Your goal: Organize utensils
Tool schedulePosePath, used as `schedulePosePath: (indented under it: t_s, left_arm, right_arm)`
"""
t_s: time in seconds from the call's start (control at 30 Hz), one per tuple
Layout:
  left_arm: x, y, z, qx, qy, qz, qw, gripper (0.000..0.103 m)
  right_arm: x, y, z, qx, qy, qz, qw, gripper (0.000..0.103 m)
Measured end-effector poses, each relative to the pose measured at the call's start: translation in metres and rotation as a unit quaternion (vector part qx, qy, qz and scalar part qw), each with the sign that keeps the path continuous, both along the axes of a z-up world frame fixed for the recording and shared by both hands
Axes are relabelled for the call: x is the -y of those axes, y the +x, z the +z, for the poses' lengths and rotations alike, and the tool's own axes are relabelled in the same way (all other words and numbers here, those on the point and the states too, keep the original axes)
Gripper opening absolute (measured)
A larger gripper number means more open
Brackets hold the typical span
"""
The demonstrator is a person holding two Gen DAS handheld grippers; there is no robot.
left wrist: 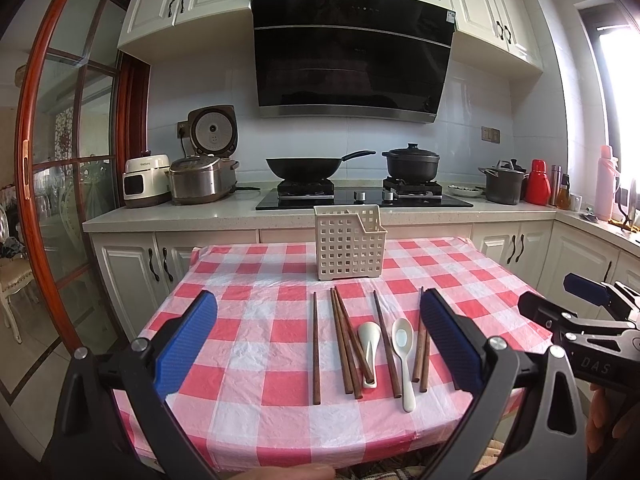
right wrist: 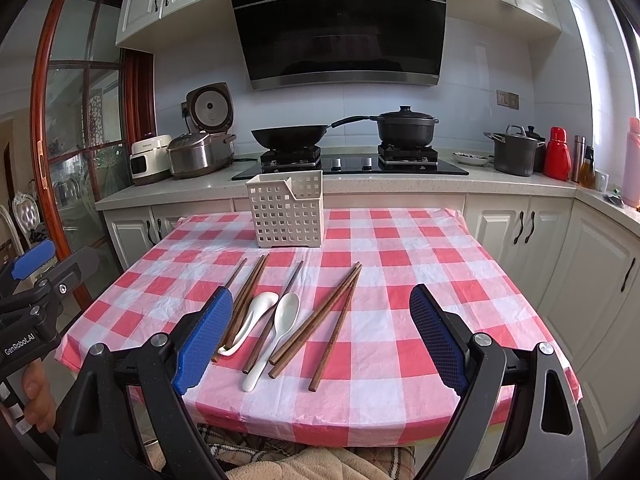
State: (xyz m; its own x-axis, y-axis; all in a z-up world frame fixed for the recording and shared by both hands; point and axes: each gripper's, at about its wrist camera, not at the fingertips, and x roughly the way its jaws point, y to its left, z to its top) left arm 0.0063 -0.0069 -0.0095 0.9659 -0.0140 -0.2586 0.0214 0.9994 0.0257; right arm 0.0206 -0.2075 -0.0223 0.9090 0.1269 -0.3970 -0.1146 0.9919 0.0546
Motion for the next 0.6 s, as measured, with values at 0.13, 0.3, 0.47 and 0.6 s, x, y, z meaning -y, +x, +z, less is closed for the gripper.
schedulePosePath:
  t_s: [0.13, 0.3, 0.47, 0.6]
  left_arm:
    - [0.001, 0.003, -0.001, -0.009, 0.001, -0.004, 1.0, 0.098]
    - [0.003, 0.007, -0.001, -0.017, 0.002, -0.009, 0.9998, 0.098]
    - [0.001, 0.014, -0.004, -0.033, -0.002, -0.019, 0.9993, 0.098]
    - [-0.003, 0.021, -0.009, -0.047, -0.012, -0.022, 0.9986, 0.098]
  right_arm:
    - [0.003, 0.003, 0.0, -0.002, 0.0, -0.003, 1.0, 0.085]
    - [0.007, 0.004, 0.0, -0.002, -0.003, -0.015, 1.0, 0.085]
    - [0.014, 0.003, 0.001, 0.009, 0.004, -0.028, 1.0, 0.085]
    - [0.015, -0.001, 0.004, 0.033, 0.006, -0.025, 0.999, 0.085]
